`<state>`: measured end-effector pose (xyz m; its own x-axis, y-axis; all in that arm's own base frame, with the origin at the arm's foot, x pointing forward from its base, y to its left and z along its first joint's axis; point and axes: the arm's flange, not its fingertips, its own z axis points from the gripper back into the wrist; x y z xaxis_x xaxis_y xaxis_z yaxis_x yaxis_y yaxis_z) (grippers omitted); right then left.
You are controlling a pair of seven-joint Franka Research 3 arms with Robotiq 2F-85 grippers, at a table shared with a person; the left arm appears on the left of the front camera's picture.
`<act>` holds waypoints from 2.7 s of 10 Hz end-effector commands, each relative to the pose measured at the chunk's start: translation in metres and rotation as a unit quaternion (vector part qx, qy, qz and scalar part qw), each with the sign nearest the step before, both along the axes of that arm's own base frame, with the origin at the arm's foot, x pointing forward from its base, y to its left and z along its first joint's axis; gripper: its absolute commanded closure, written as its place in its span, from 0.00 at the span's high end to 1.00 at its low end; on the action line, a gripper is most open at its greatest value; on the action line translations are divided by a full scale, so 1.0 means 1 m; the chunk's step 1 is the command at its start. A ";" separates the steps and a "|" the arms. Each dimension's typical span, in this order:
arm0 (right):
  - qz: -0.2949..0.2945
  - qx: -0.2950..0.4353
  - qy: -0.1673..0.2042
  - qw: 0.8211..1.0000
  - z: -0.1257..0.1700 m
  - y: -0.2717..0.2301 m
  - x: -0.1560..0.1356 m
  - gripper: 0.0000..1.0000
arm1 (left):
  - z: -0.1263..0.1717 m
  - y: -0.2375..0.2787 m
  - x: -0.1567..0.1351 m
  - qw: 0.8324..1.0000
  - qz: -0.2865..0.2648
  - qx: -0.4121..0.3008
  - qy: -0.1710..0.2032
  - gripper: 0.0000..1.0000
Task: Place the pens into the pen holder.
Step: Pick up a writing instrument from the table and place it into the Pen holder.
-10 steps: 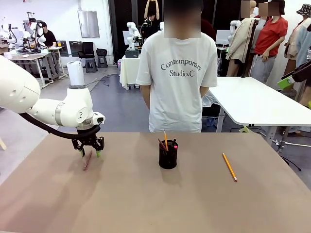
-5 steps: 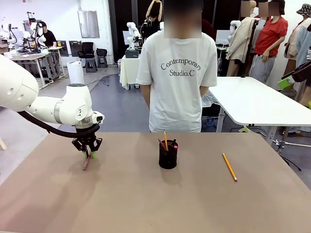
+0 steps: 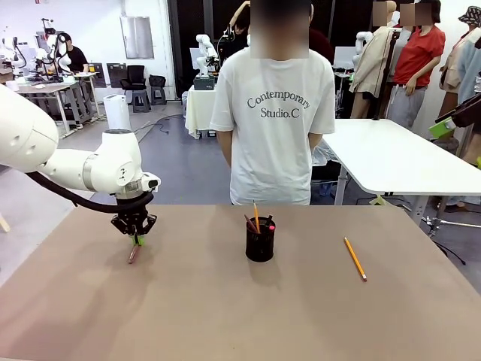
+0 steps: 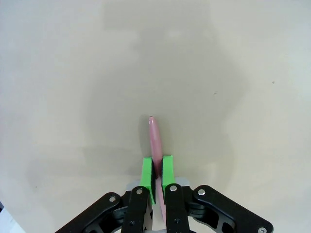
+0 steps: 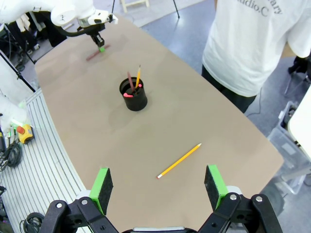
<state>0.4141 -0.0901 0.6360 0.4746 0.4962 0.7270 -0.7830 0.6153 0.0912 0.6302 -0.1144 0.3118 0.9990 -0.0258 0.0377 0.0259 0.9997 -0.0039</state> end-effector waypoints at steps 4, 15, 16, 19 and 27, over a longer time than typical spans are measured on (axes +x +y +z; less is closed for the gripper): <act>0.002 0.001 -0.001 1.000 0.001 0.000 0.000 1.00 | 0.043 0.001 -0.027 0.986 -0.085 -0.143 -0.024 0.00; 0.002 0.001 -0.001 1.000 0.001 0.000 0.000 1.00 | 0.072 -0.020 -0.064 0.772 -0.422 -0.407 -0.245 0.00; 0.002 0.001 -0.001 1.000 0.001 0.000 0.000 1.00 | 0.072 -0.019 -0.066 0.732 -0.463 -0.409 -0.285 0.00; 0.002 0.001 -0.001 1.000 0.001 0.000 0.000 1.00 | 0.072 -0.019 -0.067 0.693 -0.460 -0.452 -0.320 0.00; 0.002 0.001 -0.001 1.000 0.001 0.000 0.000 1.00 | 0.066 -0.069 -0.072 0.551 -0.579 -0.468 -0.378 0.00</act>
<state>0.4141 -0.0900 0.6360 0.4746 0.4964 0.7269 -0.7831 0.6152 0.0912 0.5570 -0.1787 0.3839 0.0757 -0.3280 0.9416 0.9952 -0.0331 -0.0916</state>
